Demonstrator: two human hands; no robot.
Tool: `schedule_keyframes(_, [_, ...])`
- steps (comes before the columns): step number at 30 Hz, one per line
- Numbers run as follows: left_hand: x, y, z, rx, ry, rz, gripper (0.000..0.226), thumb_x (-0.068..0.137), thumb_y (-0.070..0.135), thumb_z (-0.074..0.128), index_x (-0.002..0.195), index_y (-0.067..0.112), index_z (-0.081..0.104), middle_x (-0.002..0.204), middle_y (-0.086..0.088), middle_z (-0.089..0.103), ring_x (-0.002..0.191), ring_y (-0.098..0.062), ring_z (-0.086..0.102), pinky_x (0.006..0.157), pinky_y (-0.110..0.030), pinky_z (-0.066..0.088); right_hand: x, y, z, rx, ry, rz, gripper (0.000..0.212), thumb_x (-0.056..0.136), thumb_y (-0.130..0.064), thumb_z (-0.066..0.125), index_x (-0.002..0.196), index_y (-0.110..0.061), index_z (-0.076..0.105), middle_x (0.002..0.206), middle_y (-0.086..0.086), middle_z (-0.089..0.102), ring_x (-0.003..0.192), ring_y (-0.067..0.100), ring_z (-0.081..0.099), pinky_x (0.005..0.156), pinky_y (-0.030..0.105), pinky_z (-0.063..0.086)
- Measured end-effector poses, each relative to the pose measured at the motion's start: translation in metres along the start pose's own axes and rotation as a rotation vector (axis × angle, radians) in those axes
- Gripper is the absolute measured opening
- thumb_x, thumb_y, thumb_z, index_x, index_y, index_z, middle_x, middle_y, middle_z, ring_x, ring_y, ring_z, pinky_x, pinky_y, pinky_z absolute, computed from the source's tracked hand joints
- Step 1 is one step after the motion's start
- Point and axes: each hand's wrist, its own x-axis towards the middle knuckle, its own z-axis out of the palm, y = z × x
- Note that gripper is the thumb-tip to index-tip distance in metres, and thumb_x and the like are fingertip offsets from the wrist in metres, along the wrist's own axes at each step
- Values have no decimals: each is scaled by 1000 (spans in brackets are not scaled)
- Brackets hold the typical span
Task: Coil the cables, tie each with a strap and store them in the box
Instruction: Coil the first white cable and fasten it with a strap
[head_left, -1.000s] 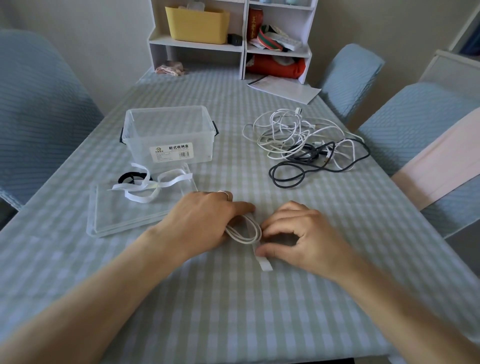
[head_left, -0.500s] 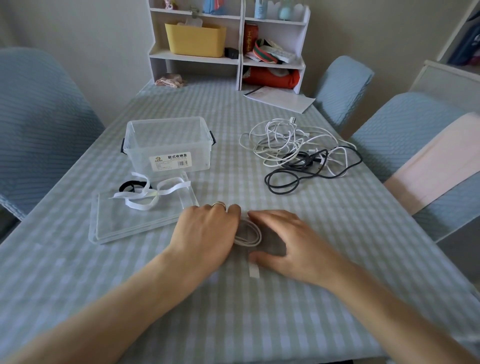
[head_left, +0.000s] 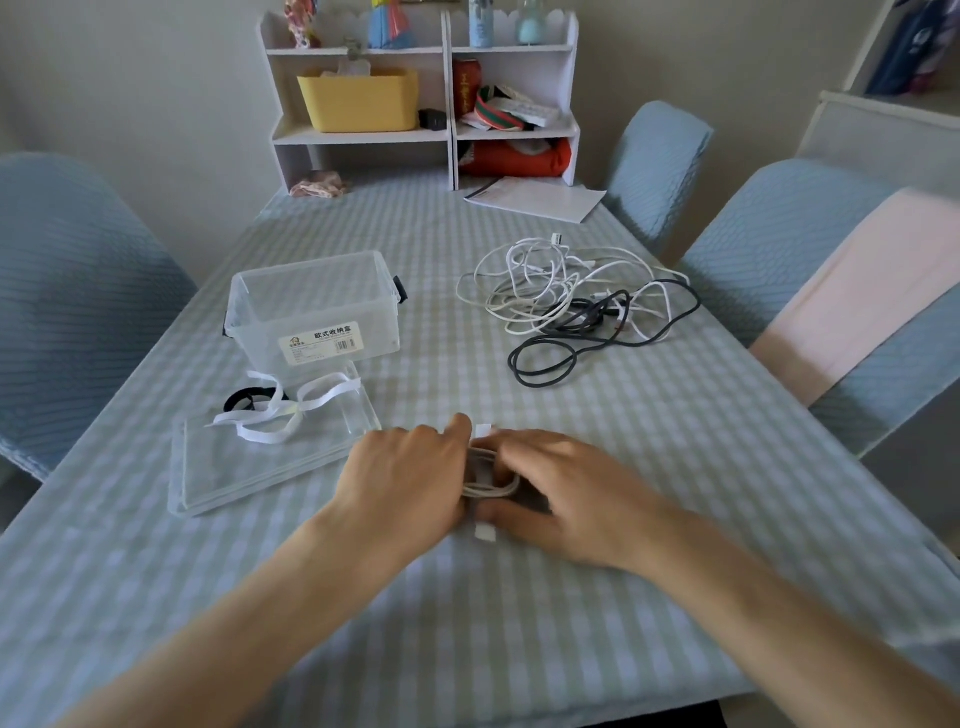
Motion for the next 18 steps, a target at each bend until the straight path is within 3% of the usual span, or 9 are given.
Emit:
schedule_keyframes(5, [2,2,3,-85,77,34,26,92,30,49,113,21,36,102,1,58,95,-26,65,61,-33,34,-2,0,-1,-87,-12,2,54,98,-57,31,110,-12,58,109,-2,64,103,13,58,83,33,48])
schedule_keyframes(7, [2,-8,7,-280,116,75,41,87,29,55,125,26,37,109,5,53,99,-22,63,65,-32,40,-2,0,0,-97,-11,-1,55,98,-56,30,112,-12,59,113,-3,64,105,15,59,84,35,49])
schedule_keyframes(10, [-5,-32,16,-676,105,214,63,76,36,67,131,42,38,120,17,50,108,-7,59,82,-29,51,-2,-1,1,-90,-12,-8,56,96,-57,35,123,-13,57,119,-2,65,110,16,60,86,34,50])
schedule_keyframes(14, [-10,-44,24,-903,224,408,41,79,40,71,118,39,62,123,27,60,111,4,61,91,-16,48,-1,4,1,-76,26,9,42,93,-48,57,117,-14,59,116,-4,66,111,12,57,86,18,41])
schedule_keyframes(16, [-9,-44,30,-848,279,438,27,83,40,66,109,36,69,127,32,57,110,7,61,93,-13,47,-3,4,1,-64,40,20,40,91,-51,59,110,-16,58,122,-4,66,113,12,57,83,18,40])
schedule_keyframes(18, [-10,-44,39,-773,326,460,20,87,37,64,102,31,75,129,19,62,112,1,62,95,-13,46,-5,3,1,-29,38,36,36,90,-51,61,106,-19,55,130,-6,63,118,10,57,88,23,45])
